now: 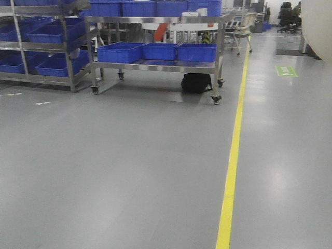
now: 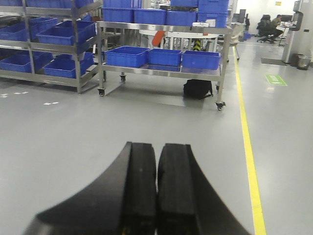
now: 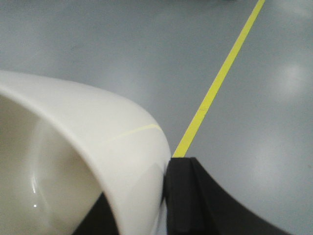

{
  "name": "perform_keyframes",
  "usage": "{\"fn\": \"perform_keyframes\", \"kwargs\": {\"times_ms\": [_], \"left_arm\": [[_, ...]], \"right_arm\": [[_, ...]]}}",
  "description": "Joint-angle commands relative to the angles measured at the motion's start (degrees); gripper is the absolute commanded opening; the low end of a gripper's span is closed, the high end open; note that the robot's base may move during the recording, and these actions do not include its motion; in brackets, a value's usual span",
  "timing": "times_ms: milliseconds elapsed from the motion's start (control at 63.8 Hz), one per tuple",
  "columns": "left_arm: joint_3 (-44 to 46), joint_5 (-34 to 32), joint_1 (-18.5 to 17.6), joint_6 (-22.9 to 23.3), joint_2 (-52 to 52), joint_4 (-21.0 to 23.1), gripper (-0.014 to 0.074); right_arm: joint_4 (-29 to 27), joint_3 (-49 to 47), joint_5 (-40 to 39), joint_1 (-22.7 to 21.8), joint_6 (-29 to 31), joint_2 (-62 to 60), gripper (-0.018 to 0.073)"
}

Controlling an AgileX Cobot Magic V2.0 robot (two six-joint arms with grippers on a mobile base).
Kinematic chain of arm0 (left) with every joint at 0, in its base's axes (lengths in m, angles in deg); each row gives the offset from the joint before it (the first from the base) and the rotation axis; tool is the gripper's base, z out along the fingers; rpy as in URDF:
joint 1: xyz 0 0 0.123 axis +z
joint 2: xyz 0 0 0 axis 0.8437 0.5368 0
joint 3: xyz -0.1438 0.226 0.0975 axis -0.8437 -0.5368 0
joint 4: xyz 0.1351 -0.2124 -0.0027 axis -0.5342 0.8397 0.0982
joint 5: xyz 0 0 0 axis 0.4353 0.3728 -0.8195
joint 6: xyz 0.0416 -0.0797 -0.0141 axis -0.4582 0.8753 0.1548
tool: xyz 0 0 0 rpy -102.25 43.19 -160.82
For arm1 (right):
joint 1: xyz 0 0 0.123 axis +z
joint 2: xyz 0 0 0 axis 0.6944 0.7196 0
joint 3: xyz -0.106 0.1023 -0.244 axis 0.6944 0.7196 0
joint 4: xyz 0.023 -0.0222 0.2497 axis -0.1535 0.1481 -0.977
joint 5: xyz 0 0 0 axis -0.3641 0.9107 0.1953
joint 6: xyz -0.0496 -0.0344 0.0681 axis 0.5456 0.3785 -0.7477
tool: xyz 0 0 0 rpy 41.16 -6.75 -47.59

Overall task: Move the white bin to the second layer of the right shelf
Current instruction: 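Drive the base along the floor past the blue-crate carts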

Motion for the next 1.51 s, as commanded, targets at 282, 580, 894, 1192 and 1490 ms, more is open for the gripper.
{"fn": "perform_keyframes", "kwargs": {"times_ms": [282, 580, 894, 1192, 1490], "left_arm": [[-2.11, -4.93, -0.32, 0.42, -0.10, 0.06, 0.0085], [-2.11, -4.93, -0.32, 0.42, -0.10, 0.06, 0.0085], [-2.11, -4.93, -0.32, 0.42, -0.10, 0.06, 0.0085], [-2.11, -4.93, -0.32, 0.42, -0.10, 0.06, 0.0085], [-2.11, -4.93, -0.32, 0.42, -0.10, 0.06, 0.0085]], "right_arm": [[0.02, -1.71, -5.26, -0.43, -0.14, 0.06, 0.0056], [0.02, -1.71, -5.26, -0.43, -0.14, 0.06, 0.0056], [0.02, -1.71, -5.26, -0.43, -0.14, 0.06, 0.0056], [0.02, -1.71, -5.26, -0.43, -0.14, 0.06, 0.0056], [0.02, -1.71, -5.26, -0.43, -0.14, 0.06, 0.0056]]}}
